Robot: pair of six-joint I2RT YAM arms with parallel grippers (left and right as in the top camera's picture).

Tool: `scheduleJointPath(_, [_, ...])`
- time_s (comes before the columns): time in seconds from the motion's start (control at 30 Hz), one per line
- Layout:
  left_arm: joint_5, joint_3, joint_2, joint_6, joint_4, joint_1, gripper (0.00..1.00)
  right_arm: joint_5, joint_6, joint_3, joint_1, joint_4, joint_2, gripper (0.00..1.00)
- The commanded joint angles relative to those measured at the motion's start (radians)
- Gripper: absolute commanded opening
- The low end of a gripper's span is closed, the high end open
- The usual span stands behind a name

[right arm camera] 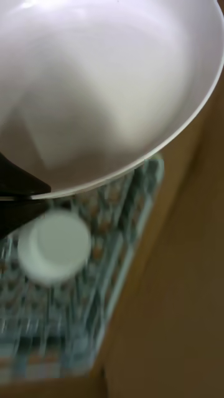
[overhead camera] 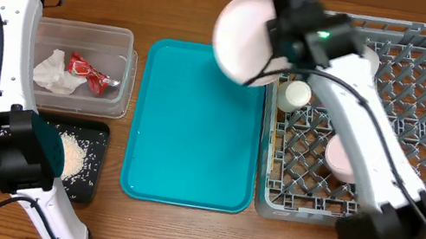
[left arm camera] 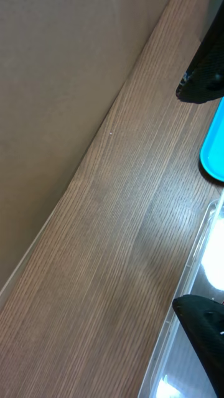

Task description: Sort waste into correct bins and load items into the dishwasher

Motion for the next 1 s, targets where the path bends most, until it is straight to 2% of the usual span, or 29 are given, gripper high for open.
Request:
scheduleJointPath(0.0, [0.011,0.026,0.013,-0.017,0.000,-0.001,1.00,0.321,-0.084,0.019,0.005,-0.023,-0.062,0.04])
scheduleJointPath(0.1, [0.011,0.026,0.013,-0.017,0.000,-0.001,1.00,0.448,-0.111,0.019,0.003,-0.106,-0.070,0.04])
scheduleJointPath(0.2, [0.010,0.026,0.013,-0.017,0.000,-0.001,1.00,0.480,-0.112,0.015,-0.006,-0.192,-0.070,0.04])
scheduleJointPath(0.67, [0.011,0.026,0.013,-0.017,0.000,-0.001,1.00,0.424,0.201,0.011,-0.126,-0.478,-0.069,0.04])
scheduleJointPath(0.97, [0.010,0.026,0.013,-0.017,0.000,-0.001,1.00,0.368,0.247,0.011,-0.158,-0.531,-0.064,0.04])
